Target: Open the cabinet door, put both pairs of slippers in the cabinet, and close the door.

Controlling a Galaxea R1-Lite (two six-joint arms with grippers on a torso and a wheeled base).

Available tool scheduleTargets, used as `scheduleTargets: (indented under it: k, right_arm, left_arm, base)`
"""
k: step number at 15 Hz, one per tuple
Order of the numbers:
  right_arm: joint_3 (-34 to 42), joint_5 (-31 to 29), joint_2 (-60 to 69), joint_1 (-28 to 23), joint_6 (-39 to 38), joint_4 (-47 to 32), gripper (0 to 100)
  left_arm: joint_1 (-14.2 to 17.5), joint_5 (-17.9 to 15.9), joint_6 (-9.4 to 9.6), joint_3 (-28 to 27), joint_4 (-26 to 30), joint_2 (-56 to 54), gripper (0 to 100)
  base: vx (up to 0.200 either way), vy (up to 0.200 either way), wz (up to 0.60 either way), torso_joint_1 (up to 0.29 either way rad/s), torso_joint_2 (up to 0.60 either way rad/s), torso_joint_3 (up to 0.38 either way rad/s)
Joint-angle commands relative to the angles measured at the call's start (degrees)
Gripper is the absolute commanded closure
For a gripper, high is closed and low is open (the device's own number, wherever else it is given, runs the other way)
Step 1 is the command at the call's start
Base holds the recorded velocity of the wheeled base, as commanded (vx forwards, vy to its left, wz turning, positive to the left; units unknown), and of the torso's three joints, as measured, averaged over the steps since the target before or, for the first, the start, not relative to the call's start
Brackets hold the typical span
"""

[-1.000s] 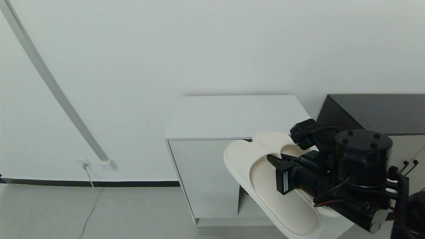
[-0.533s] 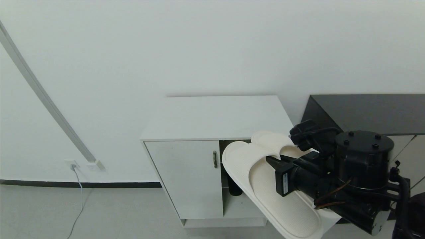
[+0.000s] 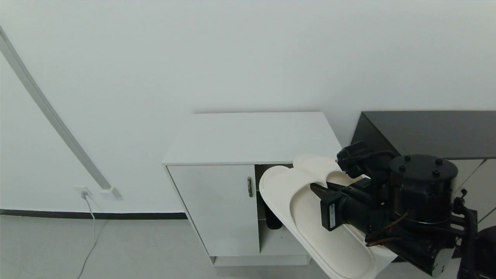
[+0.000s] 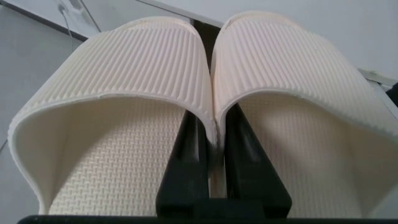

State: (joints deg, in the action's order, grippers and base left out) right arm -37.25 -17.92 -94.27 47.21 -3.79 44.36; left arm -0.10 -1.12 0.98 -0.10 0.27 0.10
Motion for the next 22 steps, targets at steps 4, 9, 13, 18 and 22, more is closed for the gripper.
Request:
scheduleTargets:
  k: [4,9,13,18,22]
  right_arm:
    - [0.87,-0.1,-0.56,0.16,0.98,0.02,100]
    - [1.13,-0.01,-0.65,0.16,0.89,0.02,100]
    - [1.31,-0.01,-1.0,0.16,0.89,0.11,100]
    - [2.36,-0.1,-1.62,0.07,1.07,3.8,100]
    - [3.06,-0.1,-2.23,0.07,1.07,3.89,100]
  left_arm:
    - [0.01,-0.02,-0.01,0.01,0.0,-0.01,100]
    - [0.01,-0.02,-0.01,0.01,0.0,-0.01,100]
    - [0.01,-0.02,-0.1,0.01,0.0,-0.01,100]
    - [0.01,-0.02,-0.1,0.01,0.0,-0.01,100]
    - [0.01,-0.02,-0.1,0.01,0.0,-0.01,100]
  base:
    - [0.0,0.0,0.0,0.0,0.0,0.0]
    - [0.0,0.0,0.0,0.0,0.0,0.0]
    - [0.0,0.0,0.0,-0.13,0.29,0.159]
    - [0.0,0.0,0.0,-0.158,0.37,0.203]
    - [0.0,0.0,0.0,-0.176,0.41,0.226]
